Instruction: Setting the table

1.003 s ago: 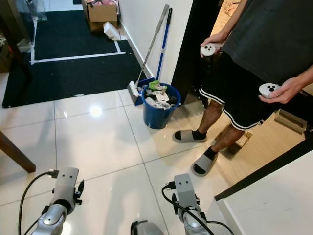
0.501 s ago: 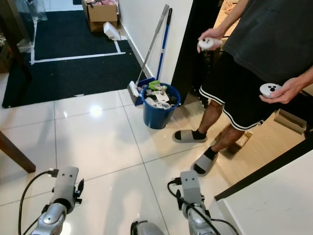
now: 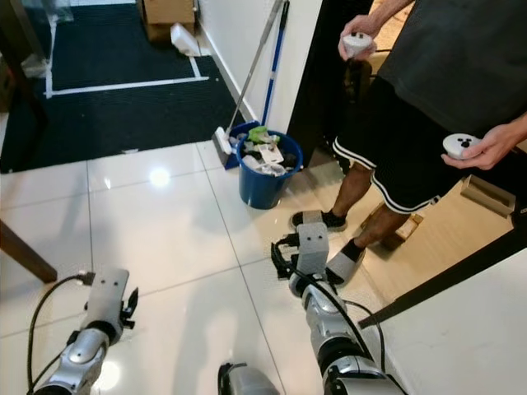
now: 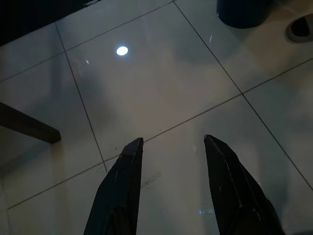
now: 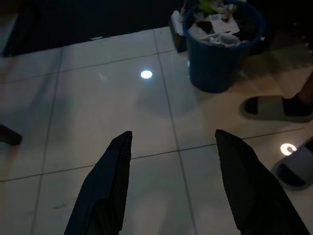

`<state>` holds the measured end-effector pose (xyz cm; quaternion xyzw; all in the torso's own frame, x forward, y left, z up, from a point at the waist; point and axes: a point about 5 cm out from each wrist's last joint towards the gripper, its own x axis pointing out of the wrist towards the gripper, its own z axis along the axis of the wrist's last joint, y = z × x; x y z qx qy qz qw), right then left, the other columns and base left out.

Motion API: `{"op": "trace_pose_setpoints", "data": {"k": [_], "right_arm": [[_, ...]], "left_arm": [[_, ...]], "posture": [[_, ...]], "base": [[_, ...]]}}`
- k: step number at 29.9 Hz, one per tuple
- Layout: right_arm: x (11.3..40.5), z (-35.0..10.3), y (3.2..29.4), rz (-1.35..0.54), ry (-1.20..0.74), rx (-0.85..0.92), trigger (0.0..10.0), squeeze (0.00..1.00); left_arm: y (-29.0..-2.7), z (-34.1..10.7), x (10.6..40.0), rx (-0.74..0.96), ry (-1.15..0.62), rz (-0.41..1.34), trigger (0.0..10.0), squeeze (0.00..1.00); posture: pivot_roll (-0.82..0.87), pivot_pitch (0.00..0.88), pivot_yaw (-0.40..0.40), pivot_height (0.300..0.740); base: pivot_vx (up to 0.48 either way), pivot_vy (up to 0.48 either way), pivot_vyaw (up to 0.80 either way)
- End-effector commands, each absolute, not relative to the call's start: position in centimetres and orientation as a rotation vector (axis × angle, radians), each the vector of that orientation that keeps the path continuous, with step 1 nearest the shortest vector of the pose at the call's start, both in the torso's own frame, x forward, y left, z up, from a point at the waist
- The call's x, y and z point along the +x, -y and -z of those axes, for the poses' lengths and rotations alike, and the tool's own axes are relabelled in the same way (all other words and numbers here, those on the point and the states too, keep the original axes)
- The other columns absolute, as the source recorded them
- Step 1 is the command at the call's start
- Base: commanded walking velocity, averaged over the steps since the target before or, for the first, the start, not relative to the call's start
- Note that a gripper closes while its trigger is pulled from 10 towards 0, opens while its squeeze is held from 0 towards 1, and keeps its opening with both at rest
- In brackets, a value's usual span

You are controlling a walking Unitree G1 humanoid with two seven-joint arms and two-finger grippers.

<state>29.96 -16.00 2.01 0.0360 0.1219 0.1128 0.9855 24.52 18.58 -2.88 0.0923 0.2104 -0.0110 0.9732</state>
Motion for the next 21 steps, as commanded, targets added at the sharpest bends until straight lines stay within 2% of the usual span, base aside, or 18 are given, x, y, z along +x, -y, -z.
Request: {"op": "trace_pose_setpoints", "data": {"k": [1,16,21], "right_arm": [[29.8,-2.1,16.1,-0.233,-0.222,0.094,10.0,0.00],[30.5,-3.6,15.8,-0.243,-0.134,0.110,10.0,0.00],[29.2,-1.4,16.7,-0.180,-0.255,0.048,10.0,0.00]], "left_arm": [[-18.5,3.3,24.1,0.176,-0.443,0.025,10.0,0.00],[-18.3,3.5,23.6,0.169,-0.445,0.031,10.0,0.00],[-18.0,4.0,22.9,0.161,-0.460,0.030,10.0,0.00]], "posture": [[0.03,0.130,-0.024,0.740],[0.02,0.123,-0.029,0.740],[0.03,0.096,-0.029,0.740]], "base": [[0.000,0.000,0.00],[0.000,0.000,0.00],[0.000,0.000,0.00]]}}
